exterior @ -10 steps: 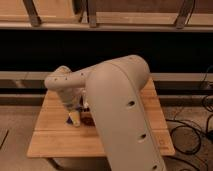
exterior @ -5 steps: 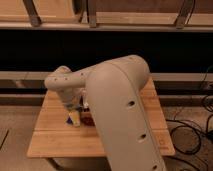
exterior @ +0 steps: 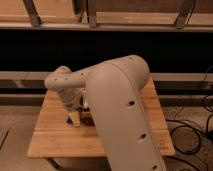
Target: Place the eraser in the ceramic cup
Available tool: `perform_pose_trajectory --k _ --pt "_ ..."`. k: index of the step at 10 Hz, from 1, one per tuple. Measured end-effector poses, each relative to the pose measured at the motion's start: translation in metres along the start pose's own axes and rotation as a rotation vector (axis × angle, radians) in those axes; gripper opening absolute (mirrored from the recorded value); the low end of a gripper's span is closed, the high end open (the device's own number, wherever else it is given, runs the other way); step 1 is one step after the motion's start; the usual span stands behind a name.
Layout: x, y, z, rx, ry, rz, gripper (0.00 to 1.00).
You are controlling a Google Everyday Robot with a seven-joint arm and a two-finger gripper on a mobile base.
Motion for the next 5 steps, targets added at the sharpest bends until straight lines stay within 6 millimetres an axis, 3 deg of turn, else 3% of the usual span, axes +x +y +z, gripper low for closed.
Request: perform_pose_trajectory --k 3,5 --pt "0.0004 -0.0013 -0.0011 0.008 -0.004 0.008 0.8" --pt "0.0078 -0.0091 -0.0054 0.041 -0.031 0.103 0.8"
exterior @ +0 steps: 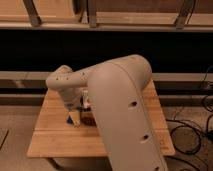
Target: Place the eraser in the ceramic cup
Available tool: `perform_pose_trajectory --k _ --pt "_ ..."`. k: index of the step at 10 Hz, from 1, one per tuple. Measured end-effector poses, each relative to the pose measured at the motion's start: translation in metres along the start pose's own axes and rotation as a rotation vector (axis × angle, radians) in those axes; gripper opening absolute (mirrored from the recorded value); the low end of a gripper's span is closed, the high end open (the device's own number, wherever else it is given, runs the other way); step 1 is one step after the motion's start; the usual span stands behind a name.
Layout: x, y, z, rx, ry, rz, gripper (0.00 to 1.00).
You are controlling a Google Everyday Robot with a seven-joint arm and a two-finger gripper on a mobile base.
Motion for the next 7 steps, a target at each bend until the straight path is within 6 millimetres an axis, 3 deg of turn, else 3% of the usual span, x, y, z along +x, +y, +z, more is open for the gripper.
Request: perform_pose_trajectory --k 4,7 --pt "0.033 -0.019 -0.021 0.094 -0.091 0.368 0.8" --pt "0.072 -0.021 -0.042 0.175 -0.176 0.659 0.8"
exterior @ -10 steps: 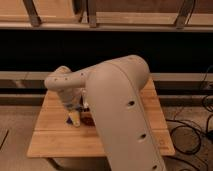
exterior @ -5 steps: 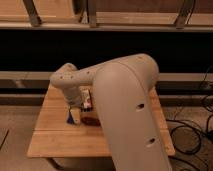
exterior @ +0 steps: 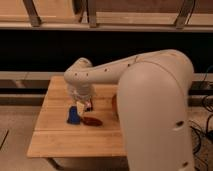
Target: Place the eraser in the ceramic cup
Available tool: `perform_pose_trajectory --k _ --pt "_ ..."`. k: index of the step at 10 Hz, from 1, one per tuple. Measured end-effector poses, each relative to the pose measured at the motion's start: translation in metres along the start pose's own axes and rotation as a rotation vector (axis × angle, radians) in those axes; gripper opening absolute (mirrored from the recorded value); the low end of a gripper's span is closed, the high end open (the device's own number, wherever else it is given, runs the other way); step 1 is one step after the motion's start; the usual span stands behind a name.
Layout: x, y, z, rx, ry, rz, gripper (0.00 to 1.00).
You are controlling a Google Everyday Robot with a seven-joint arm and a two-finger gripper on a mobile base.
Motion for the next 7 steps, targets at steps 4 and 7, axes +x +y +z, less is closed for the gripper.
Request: perform_pose_trajectory --k 4,7 --pt "0.026 -0.017 -0.017 0.035 -0.068 0.195 0.8" --pt "-0.013 -0.066 0.007 0.024 -0.178 0.255 0.8"
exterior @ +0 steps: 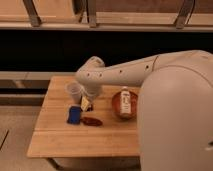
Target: Place the eraser in the ceramic cup
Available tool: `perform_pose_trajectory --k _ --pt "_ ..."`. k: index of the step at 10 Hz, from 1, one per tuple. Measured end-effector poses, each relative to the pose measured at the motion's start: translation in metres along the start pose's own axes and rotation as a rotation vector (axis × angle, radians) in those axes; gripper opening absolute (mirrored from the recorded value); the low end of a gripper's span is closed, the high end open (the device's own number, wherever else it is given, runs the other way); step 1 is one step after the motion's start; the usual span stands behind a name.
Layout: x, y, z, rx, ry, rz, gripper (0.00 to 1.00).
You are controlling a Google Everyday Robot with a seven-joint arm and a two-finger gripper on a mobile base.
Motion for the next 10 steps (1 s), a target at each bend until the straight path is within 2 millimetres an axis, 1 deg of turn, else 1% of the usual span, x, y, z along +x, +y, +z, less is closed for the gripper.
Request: perform_pose_trajectory --k 1,2,3,8,10 --pt "-0.008 -0.017 0.011 0.002 -0.022 0.027 0.8" --pt "-0.012 -0.026 0.021 -0.009 -0.031 0.056 0.8" --pt "-0.014 -0.029 0.031 -0.031 -0.03 0.09 0.8" --pt "-0.012 -0.016 0.058 -0.116 0.001 0.163 0.8" --pt "-0.015 -0.013 0.068 -0.135 0.019 0.162 0.8"
